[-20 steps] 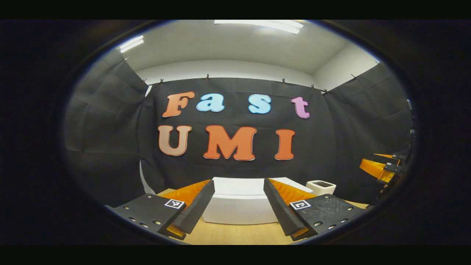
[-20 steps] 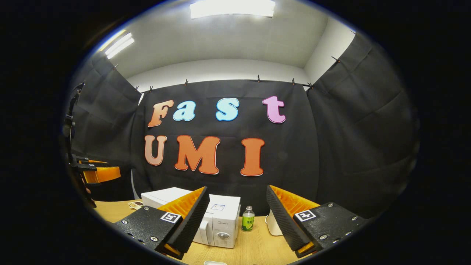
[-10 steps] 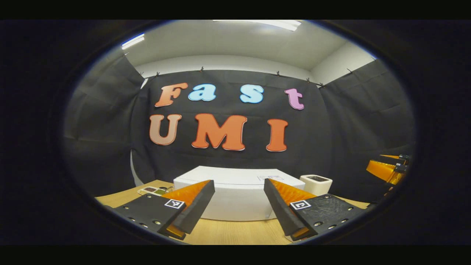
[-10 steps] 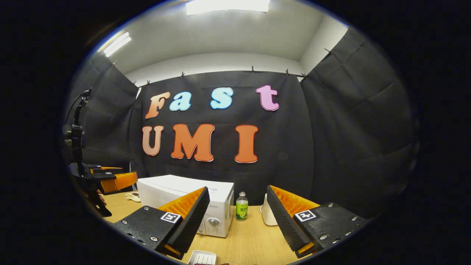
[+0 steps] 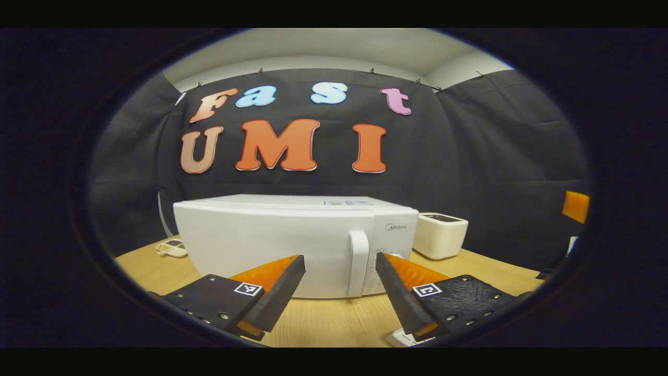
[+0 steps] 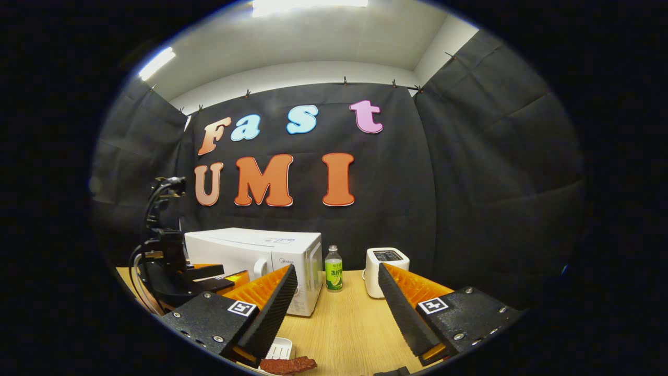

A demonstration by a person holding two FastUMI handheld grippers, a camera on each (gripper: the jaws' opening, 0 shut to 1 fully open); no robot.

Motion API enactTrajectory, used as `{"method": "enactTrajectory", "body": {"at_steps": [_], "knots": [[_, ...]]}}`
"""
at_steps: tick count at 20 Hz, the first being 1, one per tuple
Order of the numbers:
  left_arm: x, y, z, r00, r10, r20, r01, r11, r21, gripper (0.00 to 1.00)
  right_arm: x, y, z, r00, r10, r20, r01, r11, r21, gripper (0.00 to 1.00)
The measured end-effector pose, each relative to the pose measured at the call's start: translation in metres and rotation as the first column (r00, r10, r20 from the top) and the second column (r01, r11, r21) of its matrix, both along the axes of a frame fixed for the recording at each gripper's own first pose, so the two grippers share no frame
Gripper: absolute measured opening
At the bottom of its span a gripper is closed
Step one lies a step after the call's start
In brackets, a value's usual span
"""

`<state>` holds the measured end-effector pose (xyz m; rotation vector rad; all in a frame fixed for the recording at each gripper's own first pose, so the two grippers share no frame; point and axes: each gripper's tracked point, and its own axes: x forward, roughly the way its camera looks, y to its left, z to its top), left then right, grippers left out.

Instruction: Open the microwave oven with the left hand, put the food in, and close the microwave oven.

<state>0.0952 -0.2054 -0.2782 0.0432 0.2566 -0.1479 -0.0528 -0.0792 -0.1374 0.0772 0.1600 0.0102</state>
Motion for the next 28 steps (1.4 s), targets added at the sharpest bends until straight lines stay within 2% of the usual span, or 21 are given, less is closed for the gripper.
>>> {"method": "enactTrajectory", "body": {"at_steps": [1, 2, 3, 6, 9, 11, 12, 14, 15, 16, 21, 22, 23, 26, 28], "knots": [[0.006, -0.003, -0.011, 1.000, 0.001, -0.024, -0.001, 1.000, -0.011, 0.89, -0.002, -0.001, -0.005, 1.000, 0.002, -0.006, -0.002, 1.000, 0.002, 0.97], [0.013, -0.005, -0.021, 0.999, 0.007, -0.047, -0.008, 1.000, -0.019, 0.95, -0.004, -0.003, -0.010, 1.000, 0.001, -0.013, -0.001, 1.000, 0.004, 0.97], [0.016, -0.005, -0.029, 0.998, 0.010, -0.062, -0.012, 1.000, -0.024, 0.84, -0.005, -0.004, -0.014, 1.000, 0.005, -0.019, -0.005, 1.000, 0.004, 0.97], [0.027, -0.012, -0.036, 0.998, 0.009, -0.063, -0.011, 0.999, -0.044, 0.77, -0.007, -0.003, -0.029, 0.999, 0.016, -0.041, -0.016, 1.000, -0.007, 0.97], [0.041, -0.018, -0.045, 0.998, 0.008, -0.054, -0.009, 1.000, -0.020, 0.70, -0.009, -0.004, -0.042, 0.997, 0.015, -0.070, -0.016, 1.000, -0.008, 0.97], [0.048, -0.019, -0.053, 0.998, 0.020, -0.058, -0.019, 1.000, 0.011, 0.55, -0.012, -0.004, -0.049, 0.996, 0.016, -0.085, -0.016, 1.000, 0.002, 0.97], [0.049, -0.019, -0.059, 0.997, 0.023, -0.069, -0.022, 1.000, 0.008, 0.52, -0.012, -0.005, -0.052, 0.996, 0.015, -0.091, -0.015, 1.000, 0.006, 0.97], [0.049, -0.022, -0.062, 0.997, 0.020, -0.071, -0.021, 1.000, -0.012, 0.29, -0.012, -0.008, -0.055, 0.995, 0.010, -0.096, -0.010, 1.000, 0.010, 0.97], [0.050, -0.024, -0.062, 0.998, 0.012, -0.067, -0.013, 1.000, -0.005, 0.31, -0.012, -0.009, -0.056, 0.995, 0.007, -0.098, -0.005, 1.000, 0.014, 0.97], [0.047, -0.025, -0.063, 0.998, 0.006, -0.067, -0.006, 1.000, 0.000, 0.22, -0.012, -0.011, -0.057, 0.995, 0.002, -0.101, 0.000, 1.000, 0.021, 0.97], [0.043, -0.026, -0.064, 0.998, -0.011, -0.063, 0.010, 1.000, -0.009, 0.17, -0.014, -0.009, -0.065, 0.992, 0.000, -0.124, 0.007, 0.998, 0.057, 0.97], [0.042, -0.025, -0.065, 0.998, -0.008, -0.064, 0.008, 1.000, -0.004, 0.23, -0.014, -0.010, -0.066, 0.992, -0.002, -0.126, 0.008, 0.999, 0.052, 0.97], [0.041, -0.024, -0.065, 0.998, -0.006, -0.057, 0.006, 1.000, -0.003, 0.17, -0.015, -0.011, -0.067, 0.992, -0.005, -0.128, 0.011, 0.999, 0.045, 0.97], [0.035, -0.023, -0.061, 0.999, 0.001, -0.040, -0.002, 1.000, -0.013, 0.16, -0.016, -0.012, -0.070, 0.991, -0.008, -0.134, 0.013, 0.999, 0.034, 0.97], [0.027, -0.023, -0.058, 1.000, -0.014, -0.020, 0.015, 1.000, 0.012, 0.15, -0.015, -0.012, -0.073, 0.990, -0.007, -0.140, 0.012, 0.999, 0.039, 0.97]]}}
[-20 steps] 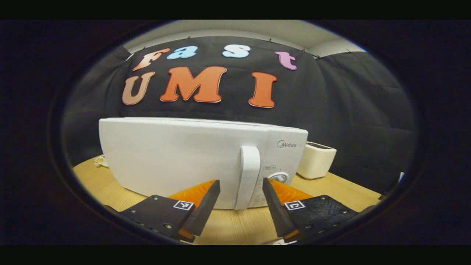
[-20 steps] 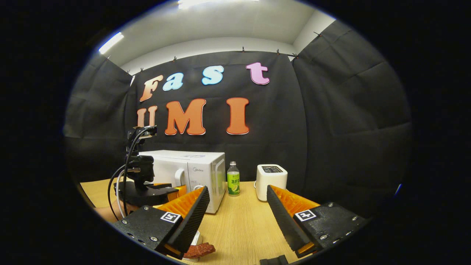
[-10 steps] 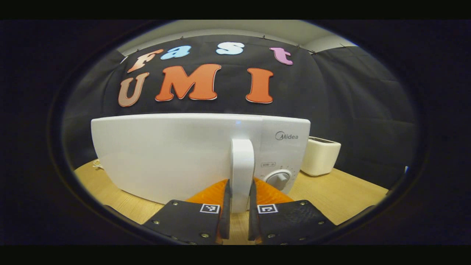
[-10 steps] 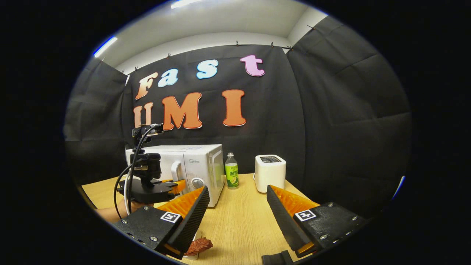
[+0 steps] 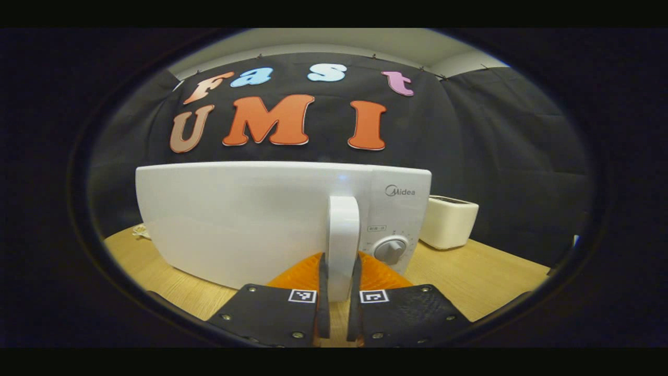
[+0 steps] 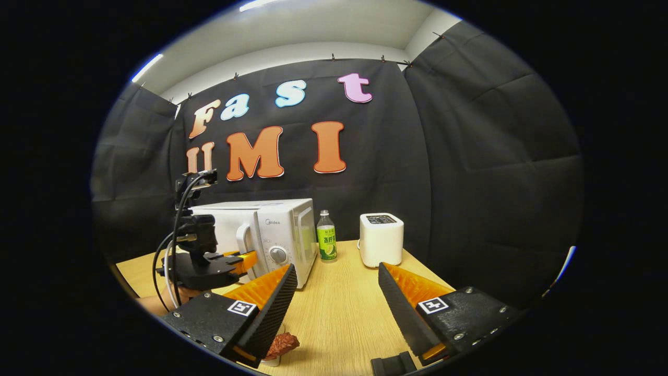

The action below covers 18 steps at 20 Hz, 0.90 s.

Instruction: Open the microwave oven with the left hand, put the food in, and close the microwave oven.

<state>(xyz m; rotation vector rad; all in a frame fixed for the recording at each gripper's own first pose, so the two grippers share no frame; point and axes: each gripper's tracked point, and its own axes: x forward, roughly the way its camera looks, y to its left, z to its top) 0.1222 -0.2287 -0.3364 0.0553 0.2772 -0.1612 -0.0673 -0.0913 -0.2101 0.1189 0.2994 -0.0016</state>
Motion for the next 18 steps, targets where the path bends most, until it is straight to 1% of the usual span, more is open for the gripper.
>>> {"method": "enactTrajectory", "body": {"at_steps": [2, 3, 4, 5, 6, 7, 8, 10, 11, 12, 14, 17, 18], "knots": [[-0.010, 0.002, -0.001, 1.000, -0.008, -0.015, 0.008, 1.000, -0.016, 0.15, 0.000, 0.003, -0.004, 1.000, 0.005, -0.014, -0.005, 1.000, 0.014, 0.97], [-0.017, 0.003, 0.001, 1.000, -0.016, -0.018, 0.016, 1.000, -0.016, 0.10, 0.000, 0.004, -0.005, 1.000, 0.005, -0.017, -0.005, 1.000, 0.016, 0.97], [-0.025, 0.005, 0.003, 1.000, -0.030, -0.009, 0.030, 1.000, -0.009, 0.10, -0.001, 0.006, -0.007, 1.000, 0.007, -0.019, -0.007, 1.000, 0.015, 0.97], [-0.034, 0.008, 0.006, 0.999, -0.042, -0.002, 0.042, 0.999, 0.000, 0.20, -0.001, 0.008, -0.008, 1.000, 0.010, -0.021, -0.010, 1.000, 0.011, 0.97], [-0.043, 0.012, 0.008, 0.999, -0.054, 0.008, 0.054, 0.999, 0.002, 0.15, -0.001, 0.009, -0.010, 1.000, 0.013, -0.027, -0.013, 1.000, 0.005, 0.97], [-0.053, 0.016, 0.010, 0.998, -0.060, 0.007, 0.060, 0.998, -0.004, 0.15, -0.002, 0.011, -0.012, 0.999, 0.015, -0.031, -0.015, 1.000, -0.001, 0.97], [-0.062, 0.021, 0.012, 0.998, -0.064, 0.010, 0.064, 0.998, -0.011, 0.10, -0.003, 0.012, -0.014, 0.999, 0.017, -0.037, -0.017, 1.000, -0.004, 0.97], [-0.085, 0.030, 0.016, 0.997, -0.074, 0.013, 0.074, 0.997, -0.014, 0.10, -0.004, 0.018, -0.017, 0.999, 0.021, -0.047, -0.021, 1.000, 0.001, 0.97], [-0.097, 0.037, 0.019, 0.997, -0.077, 0.019, 0.078, 0.997, -0.013, 0.15, -0.005, 0.021, -0.018, 0.998, 0.025, -0.051, -0.024, 1.000, 0.007, 0.97], [-0.110, 0.045, 0.023, 0.996, -0.079, 0.027, 0.080, 0.997, -0.009, 0.16, -0.005, 0.024, -0.021, 0.998, 0.029, -0.056, -0.028, 1.000, 0.010, 0.97], [-0.131, 0.064, 0.029, 0.997, -0.069, 0.034, 0.070, 0.998, -0.008, 0.15, -0.007, 0.029, -0.028, 0.997, 0.031, -0.070, -0.031, 0.999, 0.012, 0.97], [-0.165, 0.097, 0.038, 0.998, -0.035, 0.052, 0.035, 0.999, 0.002, 0.15, -0.008, 0.039, -0.035, 0.995, 0.035, -0.093, -0.033, 0.999, 0.018, 0.97], [-0.176, 0.110, 0.042, 0.998, -0.020, 0.063, 0.020, 1.000, 0.008, 0.20, -0.010, 0.041, -0.038, 0.994, 0.035, -0.099, -0.034, 0.999, 0.019, 0.97]]}}
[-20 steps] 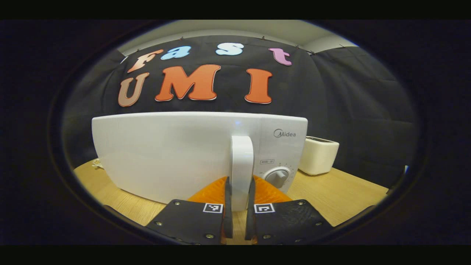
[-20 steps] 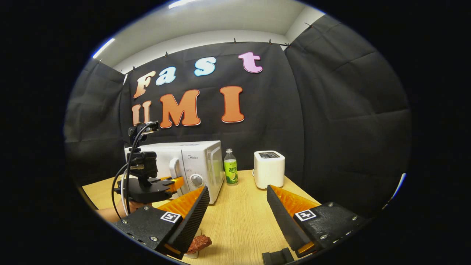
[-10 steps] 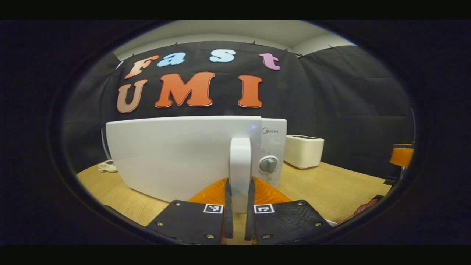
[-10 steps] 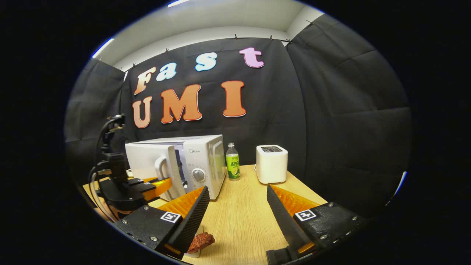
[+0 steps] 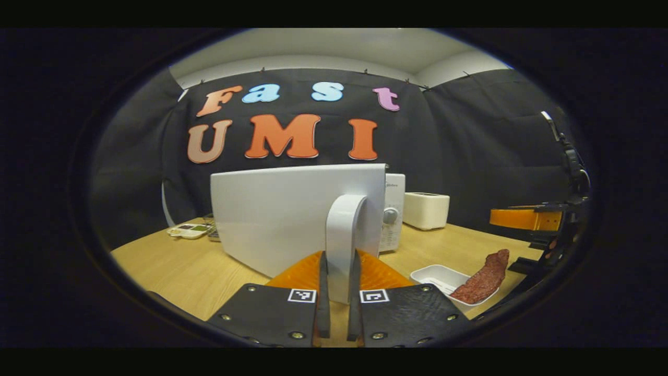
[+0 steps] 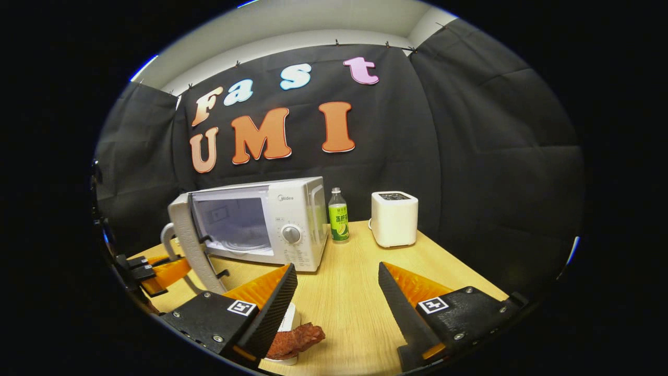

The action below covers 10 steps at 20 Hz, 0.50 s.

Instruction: Open the microwave oven with the left hand, put the food in, and close the microwave oven.

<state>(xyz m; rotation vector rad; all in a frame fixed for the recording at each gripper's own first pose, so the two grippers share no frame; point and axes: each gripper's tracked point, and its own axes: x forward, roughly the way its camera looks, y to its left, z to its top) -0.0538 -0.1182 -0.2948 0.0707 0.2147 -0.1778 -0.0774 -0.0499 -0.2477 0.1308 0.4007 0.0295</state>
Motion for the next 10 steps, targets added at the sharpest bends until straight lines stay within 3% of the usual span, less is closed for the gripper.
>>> {"method": "enactTrajectory", "body": {"at_steps": [2, 5, 7, 10], "knots": [[-0.020, 0.028, 0.005, 0.999, 0.047, 0.023, -0.047, 0.999, 0.015, 0.11, -0.003, 0.004, -0.004, 1.000, -0.003, -0.012, 0.003, 1.000, -0.005, 0.97], [-0.041, 0.073, 0.012, 0.989, 0.143, 0.039, -0.144, 0.989, 0.034, 0.15, -0.006, 0.009, -0.008, 1.000, -0.014, -0.020, 0.014, 1.000, -0.006, 0.97], [-0.051, 0.105, 0.016, 0.980, 0.194, 0.042, -0.196, 0.980, 0.041, 0.10, -0.009, 0.014, -0.015, 0.999, -0.017, -0.042, 0.017, 1.000, -0.003, 0.97], [-0.061, 0.154, 0.013, 0.966, 0.254, 0.042, -0.256, 0.966, 0.040, 0.17, -0.016, 0.020, -0.029, 0.996, -0.036, -0.079, 0.036, 0.999, -0.001, 0.97]]}}
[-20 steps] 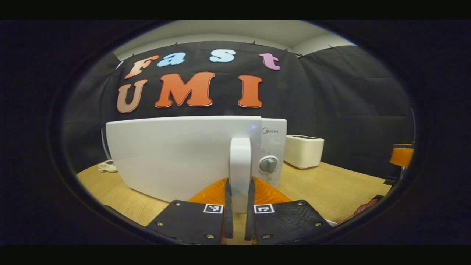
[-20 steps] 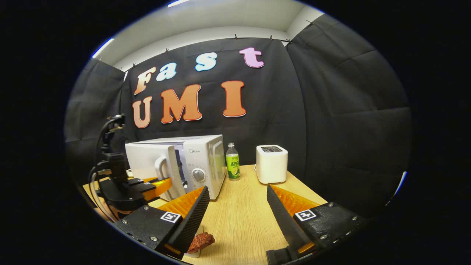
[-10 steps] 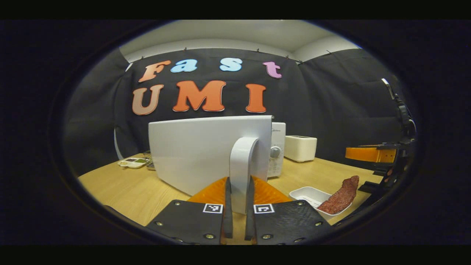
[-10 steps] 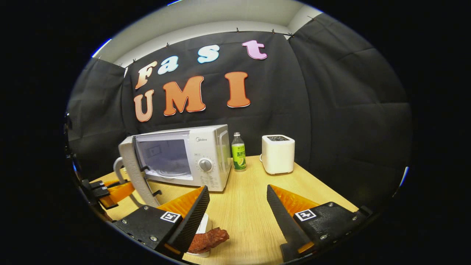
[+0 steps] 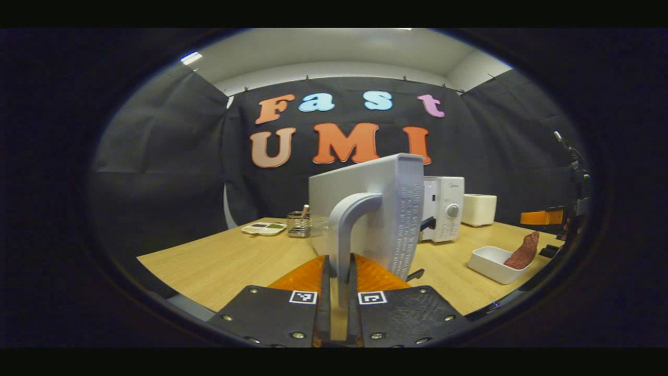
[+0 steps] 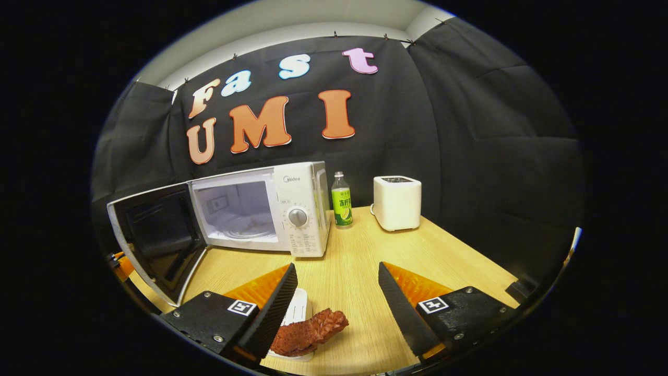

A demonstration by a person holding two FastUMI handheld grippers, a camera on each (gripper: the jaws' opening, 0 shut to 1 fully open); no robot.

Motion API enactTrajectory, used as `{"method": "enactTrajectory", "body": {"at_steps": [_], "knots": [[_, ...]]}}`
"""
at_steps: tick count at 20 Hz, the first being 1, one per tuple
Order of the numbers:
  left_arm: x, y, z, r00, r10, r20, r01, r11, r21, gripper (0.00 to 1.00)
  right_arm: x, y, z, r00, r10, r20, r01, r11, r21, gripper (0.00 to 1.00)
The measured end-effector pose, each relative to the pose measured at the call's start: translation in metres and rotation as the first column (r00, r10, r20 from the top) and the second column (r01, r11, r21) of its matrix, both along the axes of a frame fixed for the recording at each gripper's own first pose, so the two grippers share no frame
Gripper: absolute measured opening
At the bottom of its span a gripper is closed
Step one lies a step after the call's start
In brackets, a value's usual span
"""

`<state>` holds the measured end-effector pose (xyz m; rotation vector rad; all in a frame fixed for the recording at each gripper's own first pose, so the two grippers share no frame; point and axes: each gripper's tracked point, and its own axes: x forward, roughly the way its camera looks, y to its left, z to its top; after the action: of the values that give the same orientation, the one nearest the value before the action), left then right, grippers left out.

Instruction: Open the microwave oven with the left hand, put the food in, and close the microwave oven.

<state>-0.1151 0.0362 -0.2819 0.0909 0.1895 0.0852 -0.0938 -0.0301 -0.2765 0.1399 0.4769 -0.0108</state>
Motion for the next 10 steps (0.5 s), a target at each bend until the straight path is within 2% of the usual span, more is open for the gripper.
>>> {"method": "enactTrajectory", "body": {"at_steps": [1, 4, 5, 6, 7, 9, 10], "knots": [[0.000, 0.007, -0.003, 1.000, -0.006, 0.001, 0.006, 1.000, -0.022, 0.13, -0.003, 0.002, -0.006, 1.000, -0.005, -0.015, 0.005, 1.000, 0.000, 0.97], [-0.005, 0.024, 0.005, 0.999, -0.051, 0.007, 0.051, 0.999, -0.007, 0.15, -0.016, 0.007, -0.025, 0.996, -0.009, -0.084, 0.009, 1.000, 0.003, 0.97], [-0.005, 0.029, 0.007, 0.998, -0.066, 0.014, 0.066, 0.998, -0.007, 0.09, -0.019, 0.007, -0.027, 0.995, -0.012, -0.094, 0.013, 1.000, 0.008, 0.96], [-0.004, 0.037, 0.007, 0.997, -0.078, 0.017, 0.078, 0.997, -0.008, 0.20, -0.022, 0.006, -0.027, 0.995, -0.016, -0.101, 0.018, 1.000, 0.014, 0.96], [-0.005, 0.045, 0.006, 0.996, -0.089, 0.012, 0.089, 0.996, -0.012, 0.17, -0.024, 0.006, -0.028, 0.994, -0.020, -0.105, 0.022, 1.000, 0.020, 0.96], [-0.008, 0.061, 0.007, 0.995, -0.103, 0.013, 0.103, 0.995, -0.012, 0.39, -0.026, 0.003, -0.030, 0.993, -0.030, -0.113, 0.033, 0.999, 0.031, 0.93], [-0.009, 0.070, 0.008, 0.994, -0.110, 0.015, 0.110, 0.994, -0.010, 0.36, -0.028, 0.002, -0.032, 0.992, -0.039, -0.120, 0.043, 0.998, 0.036, 0.91]]}}
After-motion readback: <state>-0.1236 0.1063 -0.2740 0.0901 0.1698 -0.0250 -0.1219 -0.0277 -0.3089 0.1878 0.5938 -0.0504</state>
